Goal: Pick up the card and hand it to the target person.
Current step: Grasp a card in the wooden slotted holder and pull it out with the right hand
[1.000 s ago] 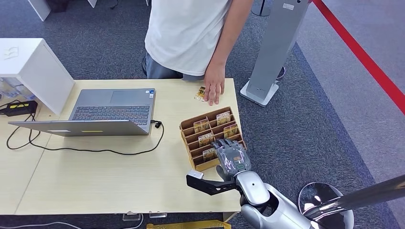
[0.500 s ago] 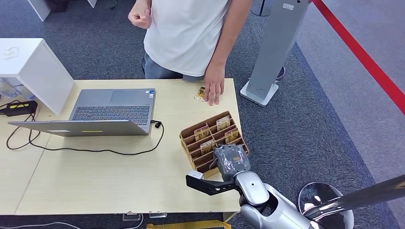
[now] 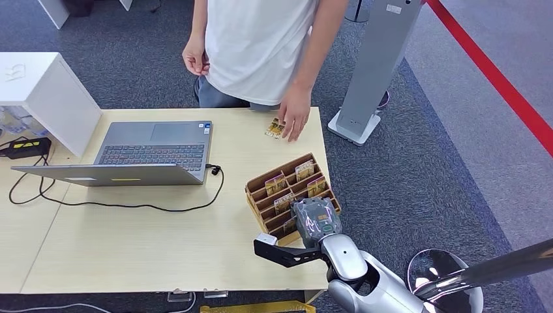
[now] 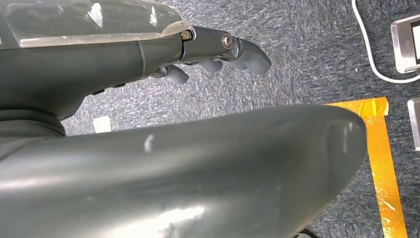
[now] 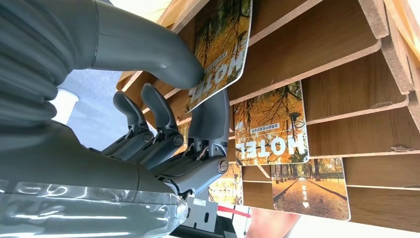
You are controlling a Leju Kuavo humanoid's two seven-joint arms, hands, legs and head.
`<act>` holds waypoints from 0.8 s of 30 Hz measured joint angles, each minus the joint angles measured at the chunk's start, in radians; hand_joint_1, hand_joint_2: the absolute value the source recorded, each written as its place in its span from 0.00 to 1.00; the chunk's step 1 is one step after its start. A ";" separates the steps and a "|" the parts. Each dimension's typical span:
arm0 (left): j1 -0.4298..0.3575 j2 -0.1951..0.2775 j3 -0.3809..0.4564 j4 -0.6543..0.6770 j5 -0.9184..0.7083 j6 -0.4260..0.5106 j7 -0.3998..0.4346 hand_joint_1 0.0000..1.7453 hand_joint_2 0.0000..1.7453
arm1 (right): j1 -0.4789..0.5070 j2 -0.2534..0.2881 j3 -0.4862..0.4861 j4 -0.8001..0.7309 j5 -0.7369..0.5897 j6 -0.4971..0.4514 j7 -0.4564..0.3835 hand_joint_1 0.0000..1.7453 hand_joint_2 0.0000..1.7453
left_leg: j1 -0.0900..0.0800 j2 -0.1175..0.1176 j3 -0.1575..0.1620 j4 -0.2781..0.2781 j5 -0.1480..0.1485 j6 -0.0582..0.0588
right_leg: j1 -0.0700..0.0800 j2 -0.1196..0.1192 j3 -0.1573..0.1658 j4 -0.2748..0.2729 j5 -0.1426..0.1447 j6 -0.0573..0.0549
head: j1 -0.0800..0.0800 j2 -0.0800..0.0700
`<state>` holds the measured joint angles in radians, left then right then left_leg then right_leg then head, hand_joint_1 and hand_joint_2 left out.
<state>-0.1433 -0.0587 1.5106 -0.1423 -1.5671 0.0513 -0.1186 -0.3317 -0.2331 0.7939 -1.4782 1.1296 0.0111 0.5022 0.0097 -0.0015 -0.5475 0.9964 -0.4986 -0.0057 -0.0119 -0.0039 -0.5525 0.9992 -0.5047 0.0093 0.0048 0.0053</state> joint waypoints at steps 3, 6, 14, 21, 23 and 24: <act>0.000 0.000 0.000 0.000 0.002 -0.007 0.000 0.00 0.75 | 0.000 0.000 0.000 0.000 0.000 0.000 0.000 0.89 1.00 | 0.000 0.000 0.000 0.000 0.000 0.000 | 0.000 0.000 0.000 0.000 0.000 0.000 | 0.000 0.000; 0.000 0.000 0.000 0.000 0.010 -0.028 0.000 0.00 1.00 | 0.000 0.000 0.000 0.000 0.000 0.000 0.000 0.89 1.00 | 0.000 0.000 0.000 0.000 0.000 0.000 | 0.000 0.000 0.000 0.000 0.000 0.000 | 0.000 0.000; 0.000 0.001 0.000 0.000 0.006 -0.024 0.019 0.00 1.00 | 0.000 0.000 0.000 0.000 -0.001 0.000 0.001 0.89 1.00 | 0.000 0.000 0.000 0.000 0.000 0.000 | 0.000 0.000 0.000 0.000 0.000 0.000 | 0.000 0.000; 0.001 0.005 0.000 0.000 0.009 0.019 0.048 0.00 1.00 | -0.007 -0.011 -0.005 -0.033 0.000 -0.003 0.027 0.89 1.00 | 0.000 0.000 0.000 0.000 0.000 0.000 | 0.000 0.000 0.000 0.000 0.000 0.000 | 0.000 0.000; 0.001 0.005 0.000 0.000 0.010 0.023 0.052 0.00 1.00 | -0.020 -0.023 -0.010 -0.064 0.006 -0.003 0.035 0.89 1.00 | 0.000 0.000 0.000 0.000 0.000 0.000 | 0.000 0.000 0.000 0.000 0.000 0.000 | 0.000 0.000; 0.001 0.006 0.000 0.000 0.012 0.025 0.054 0.00 1.00 | -0.029 -0.029 -0.014 -0.082 0.009 -0.003 0.037 0.89 1.00 | 0.000 0.000 0.000 0.000 0.000 0.000 | 0.000 0.000 0.000 0.000 0.000 0.000 | 0.000 0.000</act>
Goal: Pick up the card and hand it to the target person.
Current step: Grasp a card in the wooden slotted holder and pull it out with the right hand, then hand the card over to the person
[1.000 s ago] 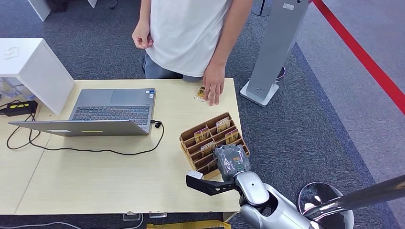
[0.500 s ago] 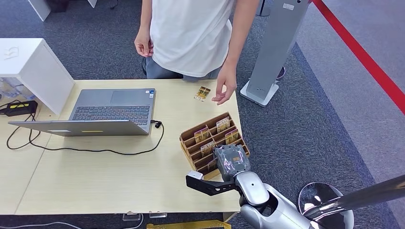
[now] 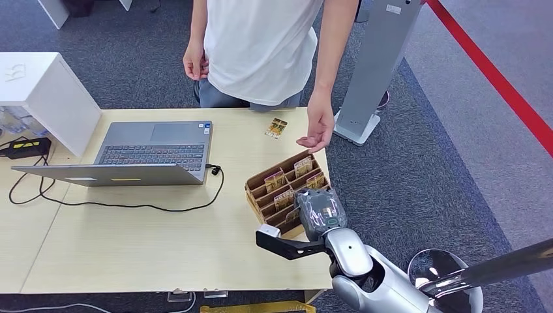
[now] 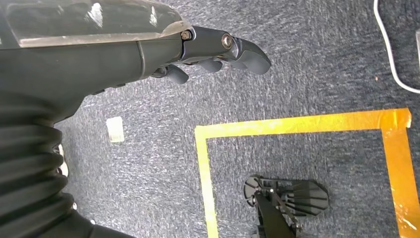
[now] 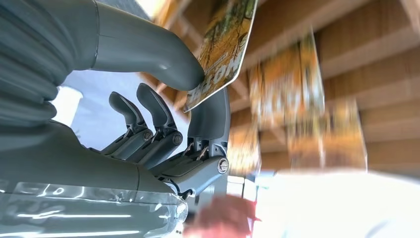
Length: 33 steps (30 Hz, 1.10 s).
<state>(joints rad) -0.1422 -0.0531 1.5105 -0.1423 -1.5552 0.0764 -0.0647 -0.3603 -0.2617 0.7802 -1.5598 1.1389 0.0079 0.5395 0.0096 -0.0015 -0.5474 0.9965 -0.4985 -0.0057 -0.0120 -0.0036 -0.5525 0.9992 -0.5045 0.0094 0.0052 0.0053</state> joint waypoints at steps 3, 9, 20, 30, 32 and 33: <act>0.000 0.000 0.000 0.000 0.003 0.004 0.005 0.00 1.00 | -0.034 -0.016 -0.012 -0.055 0.013 -0.009 0.011 0.89 1.00 | 0.000 0.000 0.000 0.000 0.000 0.000 | 0.000 0.000 0.000 0.000 0.000 0.000 | 0.000 0.000; 0.001 0.000 0.001 0.000 0.003 0.009 0.012 0.00 1.00 | -0.083 -0.043 -0.035 -0.146 0.019 -0.056 0.033 0.89 1.00 | 0.000 0.000 0.000 0.000 0.000 0.000 | 0.000 0.000 0.000 0.000 0.000 0.000 | -0.001 0.000; 0.002 0.000 0.001 0.000 0.001 0.011 0.013 0.00 1.00 | -0.088 -0.073 -0.072 -0.241 0.027 -0.171 0.038 0.89 1.00 | 0.000 0.000 0.000 0.000 0.000 0.000 | 0.000 0.000 0.000 0.000 0.000 0.000 | 0.000 0.000; 0.001 0.000 0.002 0.000 -0.007 -0.042 -0.004 0.00 0.00 | -0.033 -0.080 -0.121 -0.262 0.053 -0.203 0.033 0.00 1.00 | 0.000 0.000 0.000 0.000 0.000 0.000 | 0.000 0.000 -0.001 0.000 0.000 0.000 | 0.000 0.000; 0.001 0.000 0.002 0.000 -0.007 -0.037 -0.006 0.00 0.00 | -0.018 -0.080 -0.133 -0.263 0.019 -0.233 0.010 0.00 1.00 | 0.000 0.000 0.000 0.000 0.000 0.000 | 0.000 0.000 -0.001 0.000 0.000 0.000 | -0.001 0.000; 0.001 0.000 0.002 0.000 -0.007 -0.036 -0.006 0.00 0.00 | -0.010 -0.080 -0.139 -0.263 -0.019 -0.252 -0.008 0.00 1.00 | 0.000 0.000 0.000 0.000 0.000 0.000 | 0.000 0.000 -0.001 0.000 0.000 0.000 | -0.001 0.000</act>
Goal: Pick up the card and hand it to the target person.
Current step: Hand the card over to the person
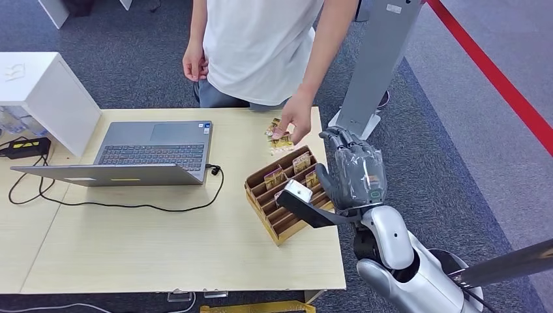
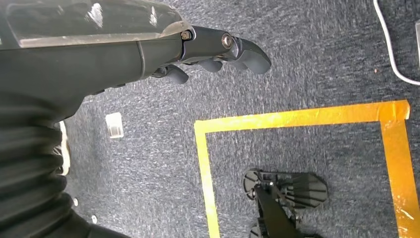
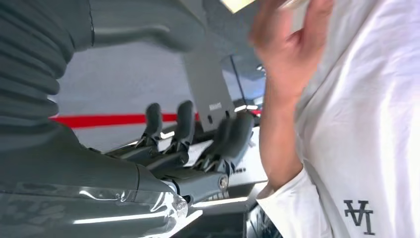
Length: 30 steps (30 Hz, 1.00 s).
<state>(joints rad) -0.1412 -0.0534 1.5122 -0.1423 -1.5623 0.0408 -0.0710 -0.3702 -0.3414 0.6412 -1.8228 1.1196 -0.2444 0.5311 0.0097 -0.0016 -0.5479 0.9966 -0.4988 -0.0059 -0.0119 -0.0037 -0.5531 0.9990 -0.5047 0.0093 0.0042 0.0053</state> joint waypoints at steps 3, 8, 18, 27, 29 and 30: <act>0.000 0.000 0.000 0.000 -0.001 0.005 0.002 0.00 0.00 | 0.025 0.001 -0.019 0.005 -0.211 -0.056 -0.082 0.00 1.00 | 0.000 0.000 0.000 0.000 0.000 0.000 | 0.000 0.000 0.000 0.000 0.000 0.000 | 0.000 0.000; 0.000 0.000 0.001 0.000 -0.003 0.015 0.012 0.00 0.00 | 0.064 0.006 -0.047 0.048 -0.603 -0.075 -0.232 0.00 1.00 | 0.000 0.000 0.000 0.000 0.000 0.000 | 0.000 0.000 0.000 0.000 0.000 0.000 | 0.001 0.000; -0.002 0.000 0.005 0.000 -0.002 0.035 0.034 0.00 0.00 | 0.147 0.016 -0.074 0.172 -1.219 -0.003 -0.419 0.00 1.00 | 0.000 0.000 -0.001 0.000 0.000 0.000 | 0.000 0.000 -0.001 0.000 0.000 0.000 | 0.001 0.000; -0.002 0.000 0.005 0.000 -0.004 0.046 0.048 0.00 0.00 | 0.211 0.016 -0.109 0.217 -1.442 0.064 -0.485 0.00 1.00 | 0.000 0.000 -0.001 0.000 0.000 0.000 | 0.000 0.000 -0.001 0.000 0.000 0.000 | 0.001 0.000; -0.002 0.000 0.005 0.000 -0.004 0.050 0.049 0.00 0.00 | 0.216 0.016 -0.118 0.225 -1.460 0.068 -0.496 0.00 1.00 | 0.000 0.000 -0.001 0.000 0.000 0.000 | 0.000 0.000 -0.001 0.000 0.000 0.000 | 0.001 0.000; -0.002 0.000 0.005 0.000 -0.004 0.051 0.049 0.00 0.00 | 0.217 0.015 -0.122 0.229 -1.463 0.068 -0.499 0.00 1.00 | 0.000 0.000 -0.001 0.000 0.000 0.000 | 0.000 0.000 -0.001 0.000 0.000 0.000 | 0.001 0.000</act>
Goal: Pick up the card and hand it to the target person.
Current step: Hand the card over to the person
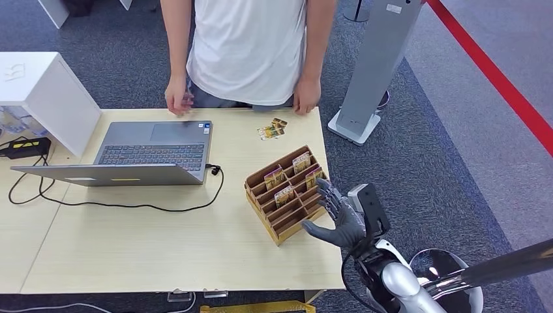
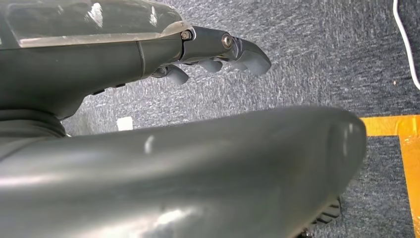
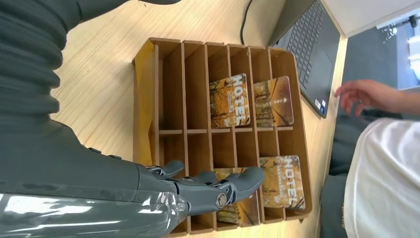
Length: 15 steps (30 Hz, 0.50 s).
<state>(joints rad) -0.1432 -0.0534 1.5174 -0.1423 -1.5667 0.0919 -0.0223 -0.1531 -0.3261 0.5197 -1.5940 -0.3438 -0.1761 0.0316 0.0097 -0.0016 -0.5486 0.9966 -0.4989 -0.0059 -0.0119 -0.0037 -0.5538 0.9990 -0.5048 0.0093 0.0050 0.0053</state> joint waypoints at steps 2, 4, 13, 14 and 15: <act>0.000 0.000 0.000 0.000 0.000 0.001 0.000 0.00 0.00 | 0.001 -0.001 -0.005 0.006 -0.003 -0.001 -0.007 0.00 1.00 | 0.000 0.000 0.000 0.000 0.000 0.000 | 0.000 0.000 0.000 0.000 0.000 0.000 | 0.000 0.000; 0.000 0.000 0.000 0.000 0.000 0.002 -0.001 0.00 0.00 | 0.002 -0.001 -0.010 0.010 -0.003 -0.004 -0.018 0.00 1.00 | 0.000 0.000 0.000 0.000 0.000 0.000 | 0.000 0.000 0.000 0.000 0.000 0.000 | 0.000 0.000; 0.000 -0.001 0.000 0.000 0.000 0.003 -0.002 0.00 0.00 | 0.002 0.000 -0.024 0.019 0.002 -0.008 -0.041 0.00 1.00 | 0.000 0.000 0.000 0.000 0.000 0.000 | 0.000 0.000 0.000 0.000 0.000 0.000 | 0.000 0.000; 0.000 -0.002 0.000 0.000 0.000 0.003 -0.002 0.00 0.00 | 0.002 0.000 -0.025 0.020 0.002 -0.008 -0.041 0.00 1.00 | 0.000 0.000 0.000 0.000 0.000 0.000 | 0.000 0.000 0.000 0.000 0.000 0.000 | 0.000 0.000; 0.000 -0.002 0.000 0.000 0.000 0.003 -0.002 0.00 0.00 | 0.002 0.000 -0.025 0.020 0.001 -0.008 -0.041 0.00 1.00 | 0.000 0.000 0.000 0.000 0.000 0.000 | 0.000 0.000 0.000 0.000 0.000 0.000 | 0.000 0.000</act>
<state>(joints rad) -0.1432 -0.0550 1.5175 -0.1423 -1.5671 0.0946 -0.0244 -0.1511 -0.3265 0.4944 -1.5736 -0.3424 -0.1839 -0.0096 0.0097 -0.0015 -0.5486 0.9966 -0.4989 -0.0059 -0.0119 -0.0037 -0.5537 0.9990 -0.5048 0.0093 0.0051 0.0053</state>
